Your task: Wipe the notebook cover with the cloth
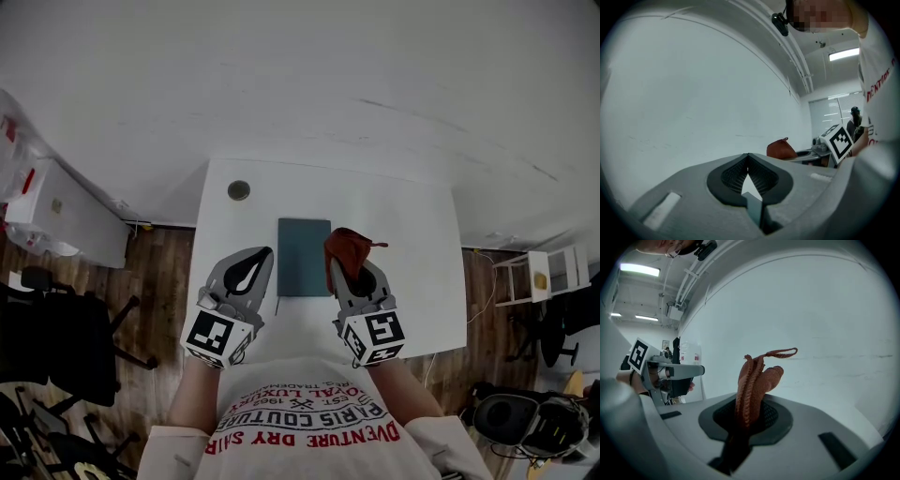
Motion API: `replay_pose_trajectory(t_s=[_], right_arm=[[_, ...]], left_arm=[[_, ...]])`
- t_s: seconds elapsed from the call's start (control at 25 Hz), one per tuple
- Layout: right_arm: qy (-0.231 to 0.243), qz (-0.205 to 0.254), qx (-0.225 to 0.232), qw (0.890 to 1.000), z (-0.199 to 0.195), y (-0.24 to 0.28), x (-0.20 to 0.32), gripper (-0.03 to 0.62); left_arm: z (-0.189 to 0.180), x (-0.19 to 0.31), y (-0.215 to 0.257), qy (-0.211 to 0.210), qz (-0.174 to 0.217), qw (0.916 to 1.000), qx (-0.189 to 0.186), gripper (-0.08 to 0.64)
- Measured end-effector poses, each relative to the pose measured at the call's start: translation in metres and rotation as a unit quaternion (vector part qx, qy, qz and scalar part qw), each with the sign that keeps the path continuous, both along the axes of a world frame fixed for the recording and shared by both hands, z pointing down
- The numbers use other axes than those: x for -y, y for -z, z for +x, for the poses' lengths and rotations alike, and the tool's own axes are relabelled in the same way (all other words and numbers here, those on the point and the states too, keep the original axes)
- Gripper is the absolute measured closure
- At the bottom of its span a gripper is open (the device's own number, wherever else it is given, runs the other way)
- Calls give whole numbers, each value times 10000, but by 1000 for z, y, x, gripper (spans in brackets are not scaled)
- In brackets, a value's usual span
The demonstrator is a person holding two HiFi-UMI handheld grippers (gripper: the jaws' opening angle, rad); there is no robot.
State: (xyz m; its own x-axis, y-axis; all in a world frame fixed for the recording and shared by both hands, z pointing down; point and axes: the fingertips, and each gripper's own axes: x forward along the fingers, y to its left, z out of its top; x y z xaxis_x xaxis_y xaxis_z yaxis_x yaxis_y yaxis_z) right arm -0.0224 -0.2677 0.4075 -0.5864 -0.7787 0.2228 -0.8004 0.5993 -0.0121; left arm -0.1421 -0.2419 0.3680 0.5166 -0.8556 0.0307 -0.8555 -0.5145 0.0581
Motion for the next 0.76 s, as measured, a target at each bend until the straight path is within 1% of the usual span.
replay_pose_trajectory(t_s=[0.32,0.48,0.76], right_arm=[[52,30,-59,10000,-5,-1,4,526],[83,0,-173,9998,-8,-6,3,526],[70,-116,-80,9999,-6,-8,1,526]], left_arm=[[-3,4,-1,27,-23,10000,-21,549],[-6,4,-4,80,-61,9999,-31,549],[-6,4,-15,127,-220,9997,0,551]])
